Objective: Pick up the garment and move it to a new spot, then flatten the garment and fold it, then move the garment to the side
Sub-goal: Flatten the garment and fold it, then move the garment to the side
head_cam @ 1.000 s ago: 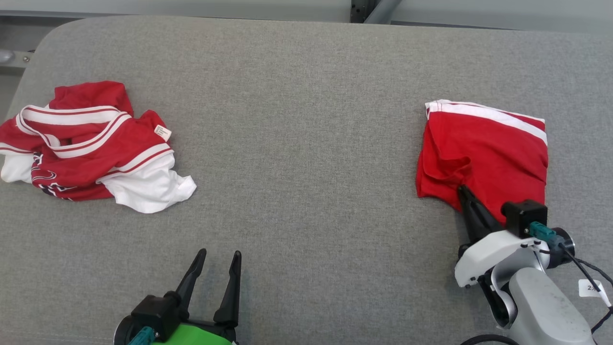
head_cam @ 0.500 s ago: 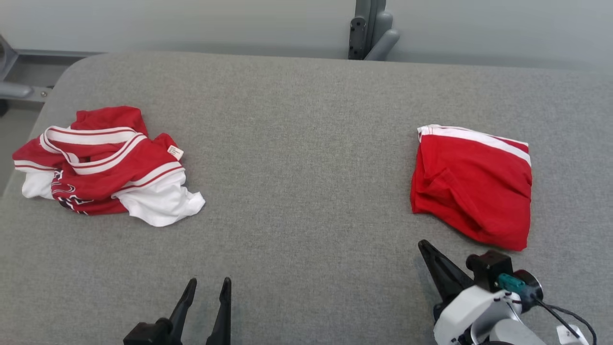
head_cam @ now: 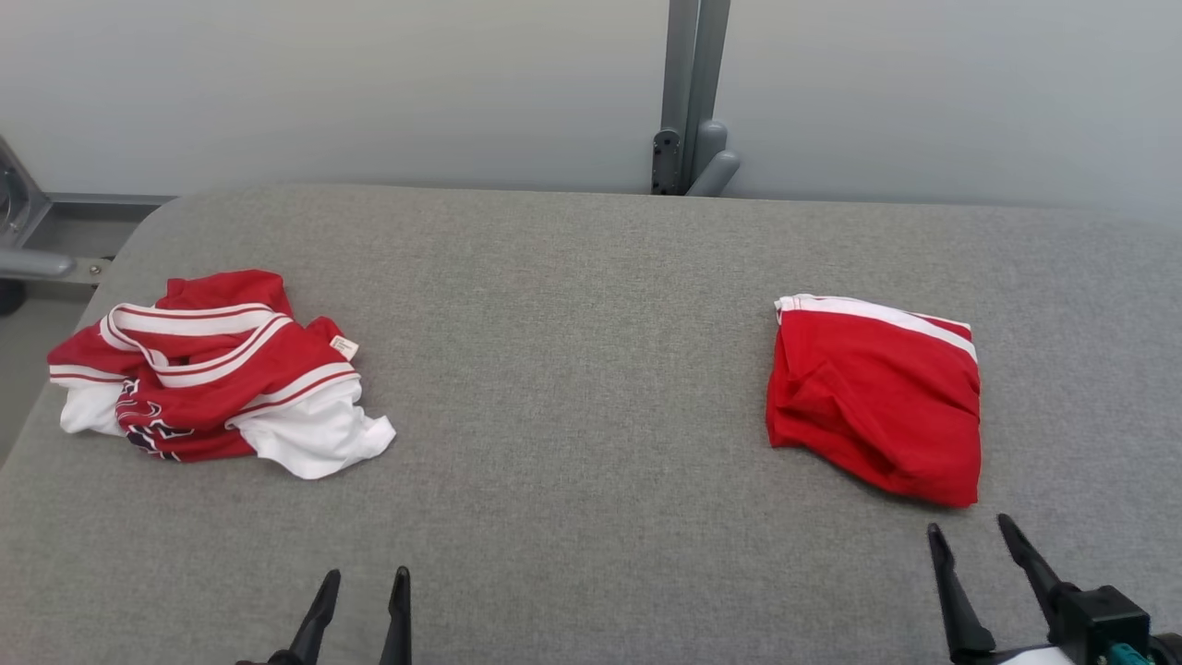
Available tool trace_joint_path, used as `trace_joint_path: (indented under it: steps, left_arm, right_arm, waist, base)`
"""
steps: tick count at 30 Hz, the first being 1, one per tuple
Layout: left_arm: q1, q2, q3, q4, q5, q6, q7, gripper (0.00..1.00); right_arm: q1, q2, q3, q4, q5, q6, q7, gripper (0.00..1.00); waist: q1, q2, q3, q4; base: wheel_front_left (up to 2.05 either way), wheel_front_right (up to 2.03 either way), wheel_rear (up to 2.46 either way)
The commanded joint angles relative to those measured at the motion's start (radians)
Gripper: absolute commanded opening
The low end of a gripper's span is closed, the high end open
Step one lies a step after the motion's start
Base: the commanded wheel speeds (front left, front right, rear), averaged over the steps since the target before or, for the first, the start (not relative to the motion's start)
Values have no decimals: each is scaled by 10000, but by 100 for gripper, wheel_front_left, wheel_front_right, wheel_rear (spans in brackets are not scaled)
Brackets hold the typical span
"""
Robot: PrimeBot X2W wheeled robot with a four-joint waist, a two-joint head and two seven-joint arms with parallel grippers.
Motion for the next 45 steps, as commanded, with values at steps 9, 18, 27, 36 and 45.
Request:
trace_joint_path:
  steps: [9,18,27,36,45]
  left_arm:
    - [642,15,419,-583,489,-79,-2,100]
    - [712,110,-5,-879,251,-77,-2,100]
    - [512,211,-172,-807,187,-76,-2,100]
    - [-304,609,-779,-775,110,-72,-2,100]
    - [-924,703,-1107,-571,49,-73,-2,100]
  right_arm:
    - [982,370,-1807,-492,-439,-4,-14,100]
    - [1106,605,-2434,-430,-482,-4,-14,100]
    - [-634,654,-2261,623,1747,-4,457,100]
    - [-4137,92,-2533,2425,3088,-1,3888,100]
    - [-6006,325,-3585,5025,3307,-2,3889,100]
  waist:
    - [0,1,-354,-436]
    - [0,1,-424,-626]
    - [0,1,94,-794]
    - [0,1,1140,-439]
    - [0,1,1601,221]
  base:
    - [0,0,0]
    - [0,0,0]
    - [0,0,0]
    - [0,0,0]
    - [0,0,0]
